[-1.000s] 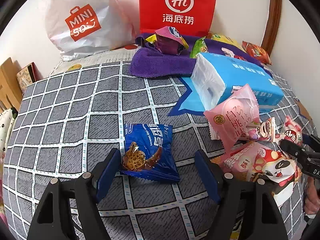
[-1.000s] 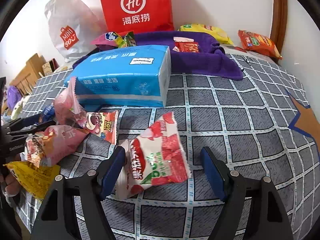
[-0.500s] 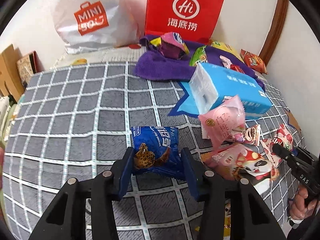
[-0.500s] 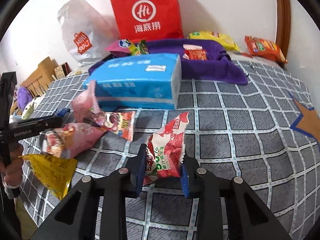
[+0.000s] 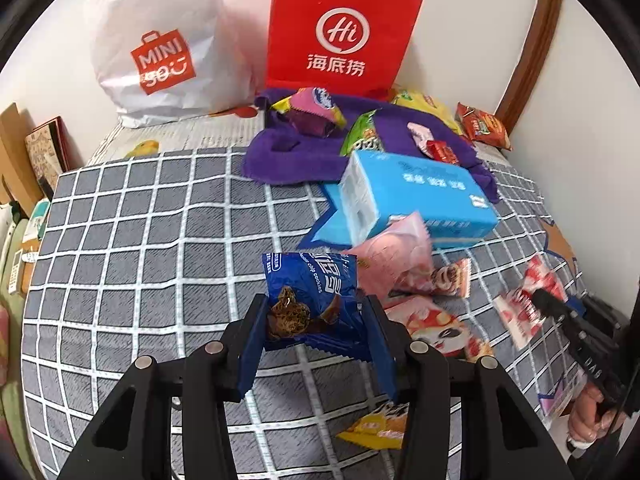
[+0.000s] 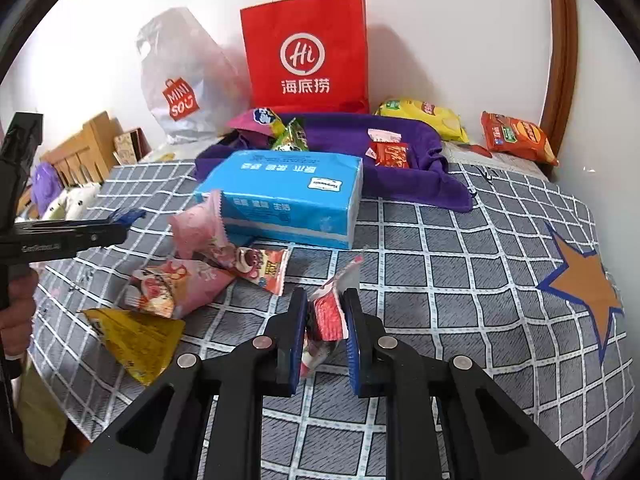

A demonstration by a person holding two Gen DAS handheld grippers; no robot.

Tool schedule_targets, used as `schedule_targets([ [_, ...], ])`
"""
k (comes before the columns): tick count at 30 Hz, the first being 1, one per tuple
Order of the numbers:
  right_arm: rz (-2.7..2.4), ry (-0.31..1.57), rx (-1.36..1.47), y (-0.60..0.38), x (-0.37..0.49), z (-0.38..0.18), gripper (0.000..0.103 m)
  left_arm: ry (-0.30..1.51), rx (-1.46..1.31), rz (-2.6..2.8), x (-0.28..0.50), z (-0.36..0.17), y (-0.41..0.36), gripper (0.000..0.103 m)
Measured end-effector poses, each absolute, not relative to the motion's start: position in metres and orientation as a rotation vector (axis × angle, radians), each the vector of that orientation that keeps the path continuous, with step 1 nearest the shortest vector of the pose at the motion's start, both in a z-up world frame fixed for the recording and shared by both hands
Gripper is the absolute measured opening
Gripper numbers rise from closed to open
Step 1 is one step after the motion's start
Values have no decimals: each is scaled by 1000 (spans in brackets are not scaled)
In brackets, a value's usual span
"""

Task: Organize snacks
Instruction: 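Lift and carry both held packets over the purple towel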

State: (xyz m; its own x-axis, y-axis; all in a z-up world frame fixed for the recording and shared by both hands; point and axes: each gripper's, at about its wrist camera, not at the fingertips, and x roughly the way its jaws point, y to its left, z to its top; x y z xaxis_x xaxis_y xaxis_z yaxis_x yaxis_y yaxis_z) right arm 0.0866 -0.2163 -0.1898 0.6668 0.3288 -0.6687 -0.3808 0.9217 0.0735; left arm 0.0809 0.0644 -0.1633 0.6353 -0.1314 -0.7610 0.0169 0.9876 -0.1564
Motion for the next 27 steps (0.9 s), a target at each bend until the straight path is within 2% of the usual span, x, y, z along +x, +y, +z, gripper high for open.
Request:
schedule_targets([
  [11, 393, 764, 23, -225, 104, -196, 18, 868, -175, -117, 94, -157, 59, 45],
  [27, 362, 688, 33, -203, 172, -118, 17, 869, -221, -124, 163, -106, 61, 45],
])
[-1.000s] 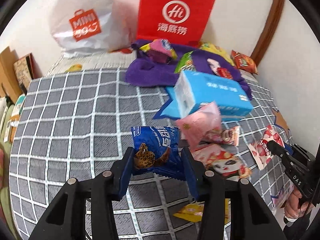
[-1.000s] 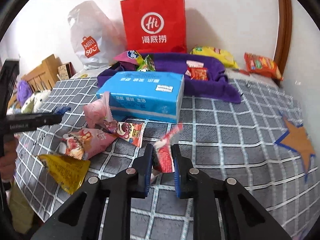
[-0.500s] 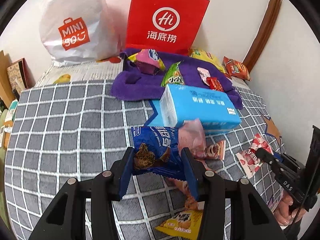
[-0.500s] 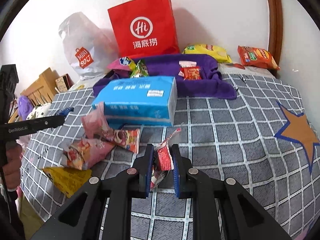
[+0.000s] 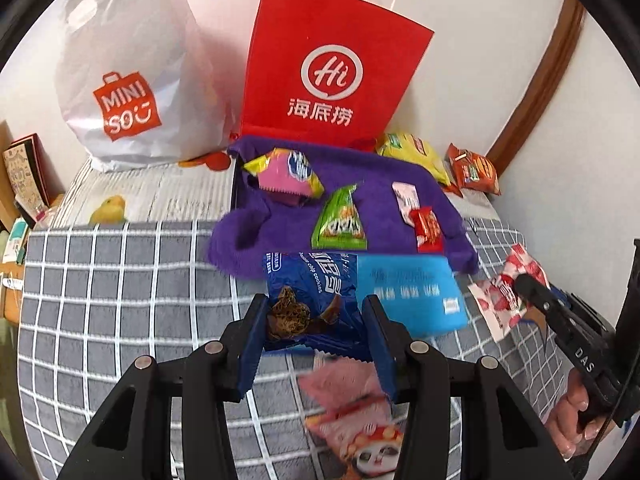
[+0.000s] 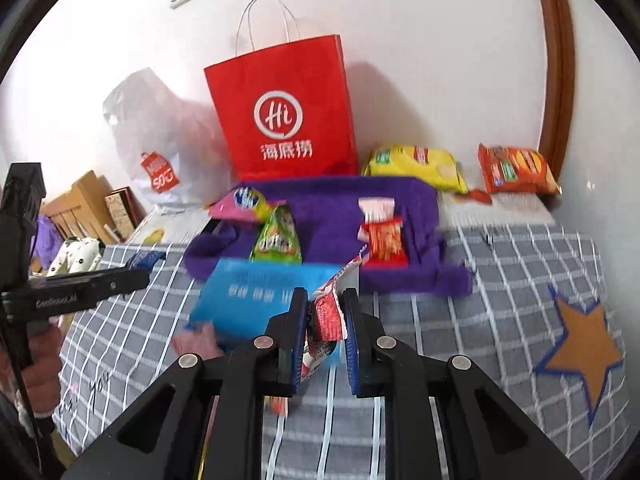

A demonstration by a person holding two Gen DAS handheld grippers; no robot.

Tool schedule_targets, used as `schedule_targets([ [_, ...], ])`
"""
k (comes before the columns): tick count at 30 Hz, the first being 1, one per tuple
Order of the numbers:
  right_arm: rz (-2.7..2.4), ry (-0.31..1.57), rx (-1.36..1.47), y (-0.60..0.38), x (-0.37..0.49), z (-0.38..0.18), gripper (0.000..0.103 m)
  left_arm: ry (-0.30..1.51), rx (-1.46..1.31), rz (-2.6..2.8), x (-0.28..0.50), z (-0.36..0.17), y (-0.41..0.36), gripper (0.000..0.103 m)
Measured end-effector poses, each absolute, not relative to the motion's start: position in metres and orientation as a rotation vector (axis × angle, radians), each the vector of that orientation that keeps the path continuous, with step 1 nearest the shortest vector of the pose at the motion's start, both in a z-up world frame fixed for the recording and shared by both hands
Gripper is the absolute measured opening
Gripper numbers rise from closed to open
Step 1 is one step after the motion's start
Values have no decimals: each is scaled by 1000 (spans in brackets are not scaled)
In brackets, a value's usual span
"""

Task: Organize snacks
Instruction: 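Lift and carry both held packets over the purple towel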

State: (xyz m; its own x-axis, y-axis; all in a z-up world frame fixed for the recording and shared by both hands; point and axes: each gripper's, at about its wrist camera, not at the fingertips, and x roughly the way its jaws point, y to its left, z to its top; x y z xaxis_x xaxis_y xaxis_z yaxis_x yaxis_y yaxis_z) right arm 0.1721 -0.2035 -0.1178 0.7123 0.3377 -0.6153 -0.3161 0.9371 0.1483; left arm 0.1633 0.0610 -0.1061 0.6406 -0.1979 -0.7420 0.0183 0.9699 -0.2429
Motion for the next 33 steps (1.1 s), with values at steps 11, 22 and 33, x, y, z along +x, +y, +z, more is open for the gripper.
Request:
schedule_targets([
  [11, 383, 667, -8, -161, 260, -90, 17, 830, -224, -136, 235, -76, 66, 45],
  [22, 392, 648, -14, -139, 329, -84, 17, 837, -260, -147, 302, -84, 75, 46],
  [33, 405, 739, -33, -144, 361, -135, 17, 884, -255, -147, 323, -117, 83, 46],
])
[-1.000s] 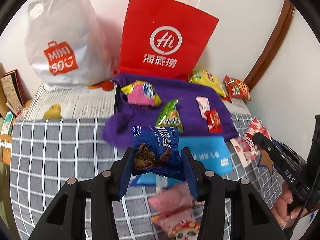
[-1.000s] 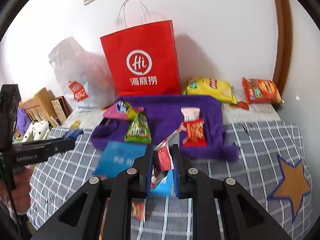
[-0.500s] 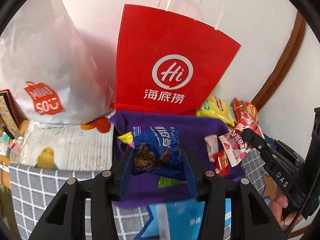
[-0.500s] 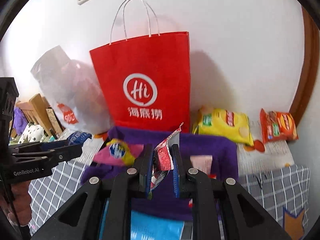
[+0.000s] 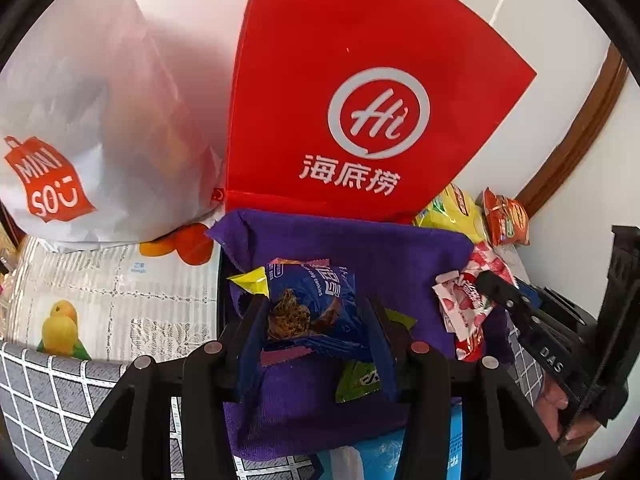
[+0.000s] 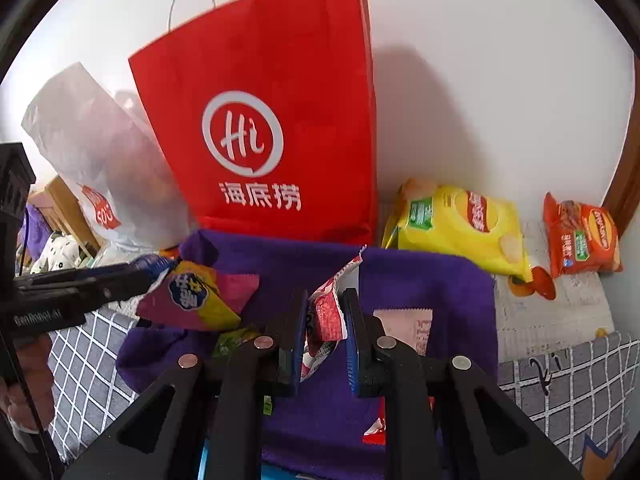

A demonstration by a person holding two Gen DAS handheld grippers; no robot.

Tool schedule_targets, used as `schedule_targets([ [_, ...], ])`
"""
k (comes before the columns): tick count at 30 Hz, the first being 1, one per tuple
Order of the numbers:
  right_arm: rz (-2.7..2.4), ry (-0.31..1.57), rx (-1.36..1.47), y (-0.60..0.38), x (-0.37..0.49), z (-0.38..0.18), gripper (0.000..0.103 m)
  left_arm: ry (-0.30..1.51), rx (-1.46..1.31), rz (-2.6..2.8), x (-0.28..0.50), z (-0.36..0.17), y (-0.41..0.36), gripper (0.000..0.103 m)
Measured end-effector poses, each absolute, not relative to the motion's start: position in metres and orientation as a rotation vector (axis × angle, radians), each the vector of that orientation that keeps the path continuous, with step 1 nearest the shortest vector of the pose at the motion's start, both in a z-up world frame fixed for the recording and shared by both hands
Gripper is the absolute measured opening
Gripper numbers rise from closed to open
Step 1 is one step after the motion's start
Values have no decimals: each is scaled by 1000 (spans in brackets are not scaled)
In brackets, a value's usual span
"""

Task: Organize snacks
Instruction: 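Lift and carry both held packets over the purple towel, then open both tools to drop the strawberry packet and blue bag onto the towel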

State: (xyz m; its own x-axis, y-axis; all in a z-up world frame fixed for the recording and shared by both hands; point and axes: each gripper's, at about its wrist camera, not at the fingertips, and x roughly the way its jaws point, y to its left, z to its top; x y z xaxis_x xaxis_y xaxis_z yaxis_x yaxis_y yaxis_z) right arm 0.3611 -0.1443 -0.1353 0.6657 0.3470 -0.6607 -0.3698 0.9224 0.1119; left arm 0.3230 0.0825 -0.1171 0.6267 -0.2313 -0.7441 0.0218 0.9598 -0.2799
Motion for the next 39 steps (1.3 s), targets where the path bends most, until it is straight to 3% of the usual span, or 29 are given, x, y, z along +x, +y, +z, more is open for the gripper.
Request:
schedule_targets([
  [39, 386, 924, -166, -134, 380, -176, 21, 1003, -182, -88, 337, -147, 69, 46],
])
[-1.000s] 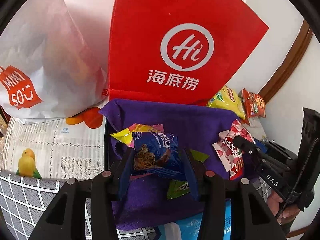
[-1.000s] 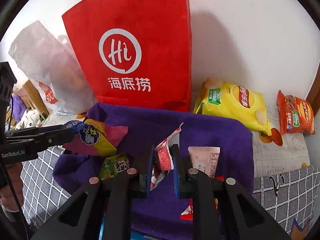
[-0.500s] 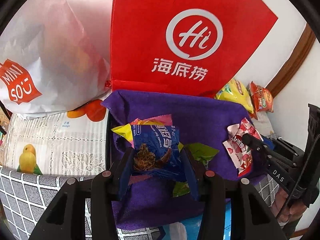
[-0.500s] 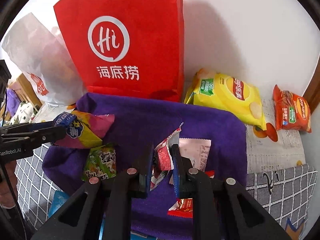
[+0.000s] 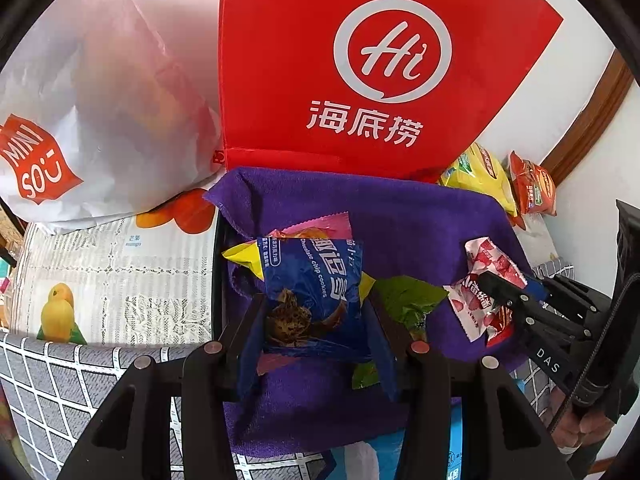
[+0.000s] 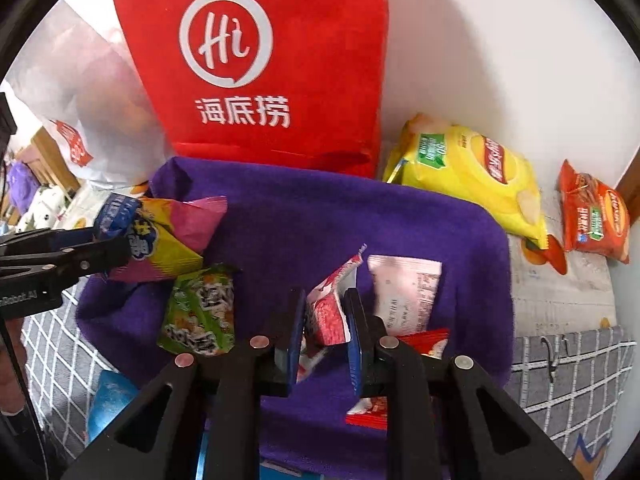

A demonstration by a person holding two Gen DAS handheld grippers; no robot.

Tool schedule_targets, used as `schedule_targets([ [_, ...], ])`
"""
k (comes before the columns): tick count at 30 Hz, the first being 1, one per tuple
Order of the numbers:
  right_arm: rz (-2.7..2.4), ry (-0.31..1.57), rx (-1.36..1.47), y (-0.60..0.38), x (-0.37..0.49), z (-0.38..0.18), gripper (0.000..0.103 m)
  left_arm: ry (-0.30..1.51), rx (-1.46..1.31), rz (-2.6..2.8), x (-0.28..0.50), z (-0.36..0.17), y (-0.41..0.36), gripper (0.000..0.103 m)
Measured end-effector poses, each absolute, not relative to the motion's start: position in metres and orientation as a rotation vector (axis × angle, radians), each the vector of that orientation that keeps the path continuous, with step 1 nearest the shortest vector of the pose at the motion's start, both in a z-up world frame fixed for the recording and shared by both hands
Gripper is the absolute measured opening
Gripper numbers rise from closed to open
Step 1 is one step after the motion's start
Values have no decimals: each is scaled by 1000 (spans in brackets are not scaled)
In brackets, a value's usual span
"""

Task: Organize snacks
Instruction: 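Open both tools to drop the strawberry packet and blue bag onto the towel, then withdraw both open tools back toward the snack pile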

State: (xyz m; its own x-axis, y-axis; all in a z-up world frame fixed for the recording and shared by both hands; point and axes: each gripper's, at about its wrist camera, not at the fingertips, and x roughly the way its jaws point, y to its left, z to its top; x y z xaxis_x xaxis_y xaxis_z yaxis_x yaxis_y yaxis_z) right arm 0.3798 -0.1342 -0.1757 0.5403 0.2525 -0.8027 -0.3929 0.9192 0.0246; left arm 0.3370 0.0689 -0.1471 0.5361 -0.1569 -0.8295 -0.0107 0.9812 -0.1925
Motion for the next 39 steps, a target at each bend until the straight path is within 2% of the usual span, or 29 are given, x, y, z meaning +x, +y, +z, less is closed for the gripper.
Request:
schedule_targets([
  [4, 348, 926, -172, -139, 382, -175, 24, 1017, -185, -90, 338, -151, 67, 45],
  [13, 274, 855, -220, -145, 378, -161, 53, 1045, -193, -104, 339, -157, 61, 45],
  [16, 271, 814, -198, -147, 374, -151, 63, 1045, -196, -125, 339, -156, 59, 54],
  [18, 270, 795, -192, -147, 373, -147, 64, 1037, -198, -144, 338, -154, 57, 68],
  [20, 267, 791, -191, -146, 373, -146, 64, 1026, -189, -144, 337, -151, 54, 76],
  [29, 287, 789, -82, -154, 373, -136, 67, 960, -216, -216, 327, -133, 52, 77],
  [31, 276, 782, -62, -157, 373, -133, 67, 941, -216, -232, 324, -128, 52, 80],
  [32, 272, 778, -55, -158, 372, -132, 70, 935, -211, -236, 322, -126, 51, 83],
  [35, 269, 765, -38, -163, 370, -127, 77, 938, -193, -229, 322, -125, 48, 83],
  [39, 235, 768, -54, -166, 367, -123, 77, 949, -204, -234, 322, -124, 48, 83],
])
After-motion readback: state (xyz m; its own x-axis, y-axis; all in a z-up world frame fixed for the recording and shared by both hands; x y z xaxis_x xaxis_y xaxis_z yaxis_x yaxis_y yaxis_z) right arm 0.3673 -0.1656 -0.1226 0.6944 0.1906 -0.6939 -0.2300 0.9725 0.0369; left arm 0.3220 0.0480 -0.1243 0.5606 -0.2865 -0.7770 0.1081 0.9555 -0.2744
